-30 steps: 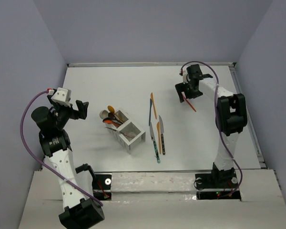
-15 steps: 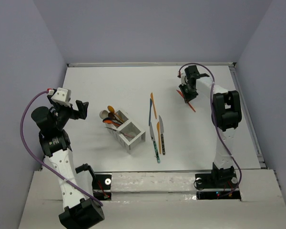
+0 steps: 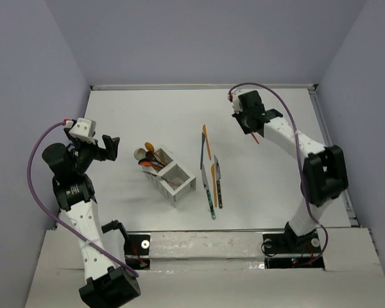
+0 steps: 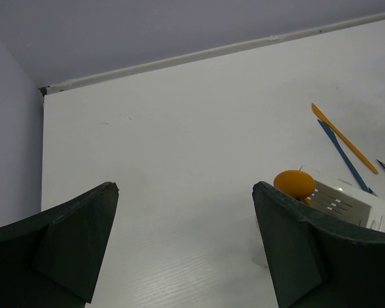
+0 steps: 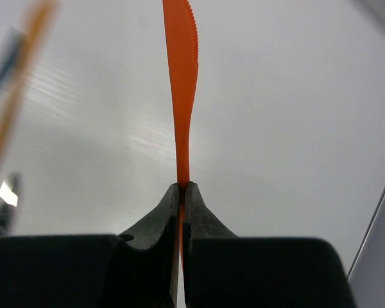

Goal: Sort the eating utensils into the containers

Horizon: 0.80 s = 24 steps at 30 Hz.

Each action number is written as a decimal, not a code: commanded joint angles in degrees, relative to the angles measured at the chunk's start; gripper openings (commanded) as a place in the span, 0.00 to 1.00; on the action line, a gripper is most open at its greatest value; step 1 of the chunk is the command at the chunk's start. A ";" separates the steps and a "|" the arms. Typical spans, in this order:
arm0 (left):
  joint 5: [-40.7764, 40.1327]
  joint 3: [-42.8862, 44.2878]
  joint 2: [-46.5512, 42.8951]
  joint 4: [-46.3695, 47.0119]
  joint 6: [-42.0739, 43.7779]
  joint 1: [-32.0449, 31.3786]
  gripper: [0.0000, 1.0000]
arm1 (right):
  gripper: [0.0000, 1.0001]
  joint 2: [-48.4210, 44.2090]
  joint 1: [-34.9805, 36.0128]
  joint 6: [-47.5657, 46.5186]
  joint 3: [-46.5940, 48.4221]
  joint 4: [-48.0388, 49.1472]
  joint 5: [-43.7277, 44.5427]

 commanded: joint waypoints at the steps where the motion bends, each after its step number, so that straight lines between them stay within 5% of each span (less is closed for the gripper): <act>1: 0.96 -0.44 0.01 2.17 -0.52 0.31 0.98 | 0.00 -21.01 16.93 -5.00 -4.79 24.06 -0.49; 5: 0.69 -0.44 -0.08 2.17 -0.78 0.57 0.98 | 0.00 -28.16 28.35 -6.38 -14.89 45.73 -9.83; 10: -0.19 -0.71 -0.17 2.35 -0.87 0.66 0.98 | 0.00 -26.25 38.82 -3.52 -22.02 59.57 -20.54; 14: -0.27 -0.80 -0.34 2.35 -0.87 0.75 0.98 | 0.00 -21.60 39.97 2.72 -23.96 64.42 -27.42; 24: -0.19 -0.88 -0.43 2.35 -0.70 0.75 0.98 | 0.00 -18.25 39.98 9.07 -32.92 68.99 -28.66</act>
